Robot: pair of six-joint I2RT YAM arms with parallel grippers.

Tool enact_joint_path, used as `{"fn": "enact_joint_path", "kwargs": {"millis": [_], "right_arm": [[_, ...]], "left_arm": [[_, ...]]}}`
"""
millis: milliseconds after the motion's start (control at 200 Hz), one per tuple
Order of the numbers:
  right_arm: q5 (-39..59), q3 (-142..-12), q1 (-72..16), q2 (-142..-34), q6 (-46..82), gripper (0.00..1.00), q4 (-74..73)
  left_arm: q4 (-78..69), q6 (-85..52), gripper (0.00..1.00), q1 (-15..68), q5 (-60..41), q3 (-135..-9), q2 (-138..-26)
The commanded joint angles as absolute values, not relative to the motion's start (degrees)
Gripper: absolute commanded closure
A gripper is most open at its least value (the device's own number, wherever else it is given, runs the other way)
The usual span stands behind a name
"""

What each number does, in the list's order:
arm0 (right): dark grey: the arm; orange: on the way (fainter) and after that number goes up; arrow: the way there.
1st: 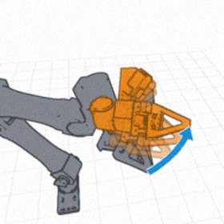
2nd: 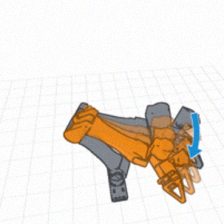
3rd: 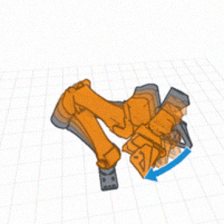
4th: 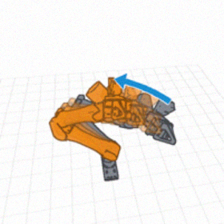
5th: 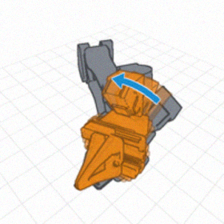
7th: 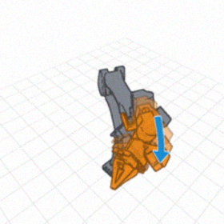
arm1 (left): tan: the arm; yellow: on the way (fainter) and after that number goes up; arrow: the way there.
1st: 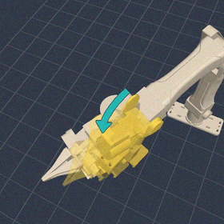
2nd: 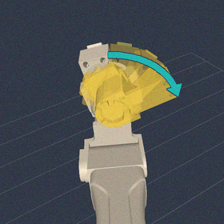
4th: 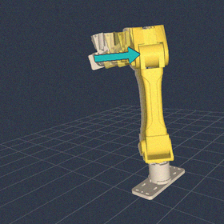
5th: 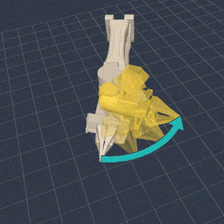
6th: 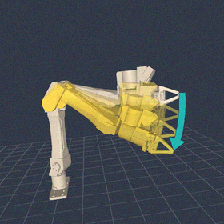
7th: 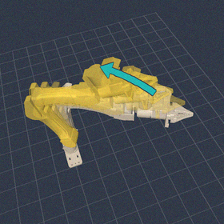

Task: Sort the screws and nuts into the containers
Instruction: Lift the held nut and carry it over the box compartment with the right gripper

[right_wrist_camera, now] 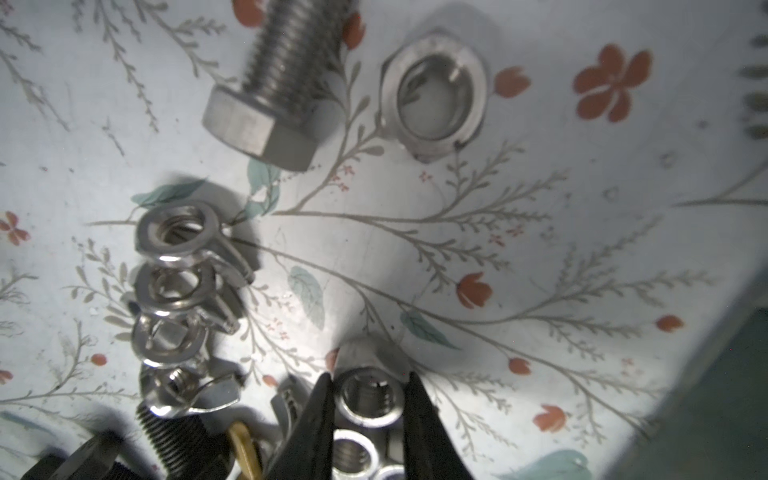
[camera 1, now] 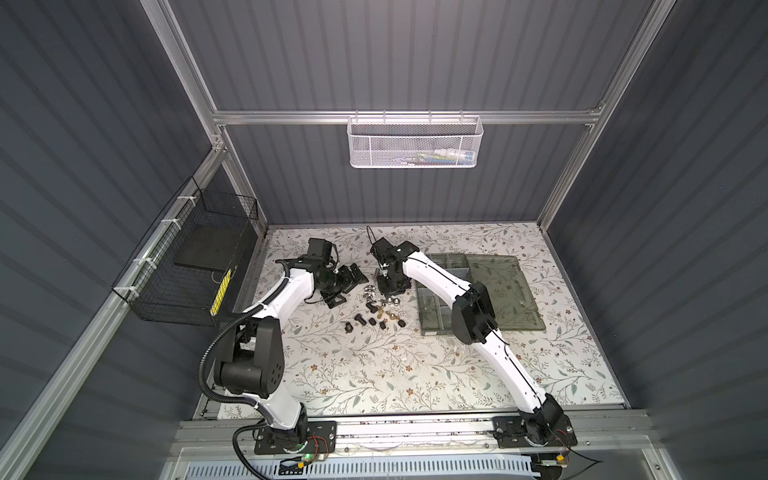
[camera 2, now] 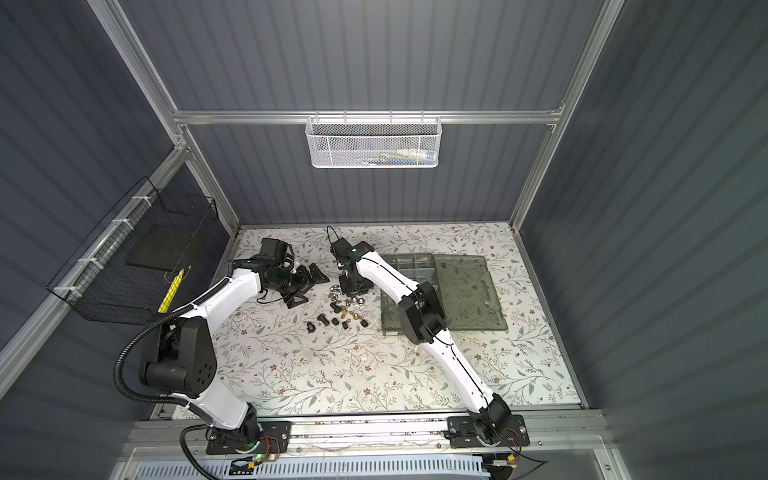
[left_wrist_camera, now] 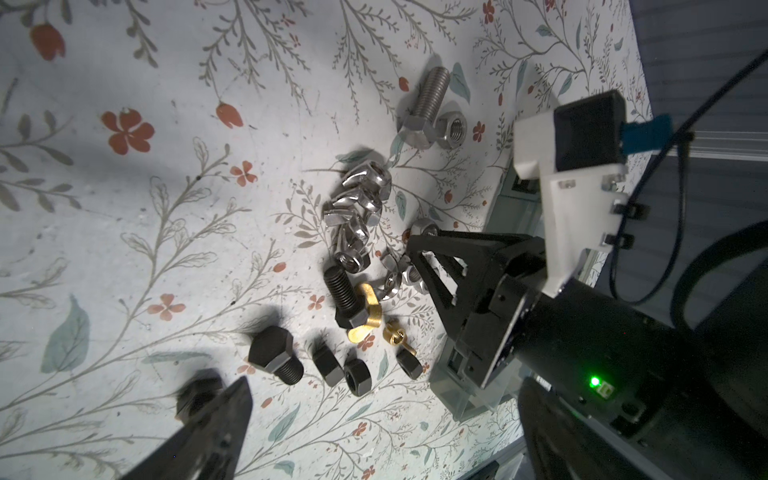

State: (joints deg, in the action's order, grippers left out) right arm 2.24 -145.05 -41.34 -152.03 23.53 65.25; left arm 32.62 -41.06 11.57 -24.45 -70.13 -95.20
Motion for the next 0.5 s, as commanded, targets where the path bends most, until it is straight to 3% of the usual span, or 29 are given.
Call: {"fn": "enact_joint_path", "kwargs": {"millis": [0, 495], "right_arm": [[2.6, -144.8, -40.0, -146.7, 23.2, 0.77, 66.2], [1.5, -139.6, -33.8, -135.4, 24.0, 0.77, 66.4]], "left_arm": [[31.1, -43.6, 0.0, 11.6, -26.1, -71.8, -96.2], [25.5, -48.3, 0.0, 16.4, -24.3, -78.5, -100.6]]}}
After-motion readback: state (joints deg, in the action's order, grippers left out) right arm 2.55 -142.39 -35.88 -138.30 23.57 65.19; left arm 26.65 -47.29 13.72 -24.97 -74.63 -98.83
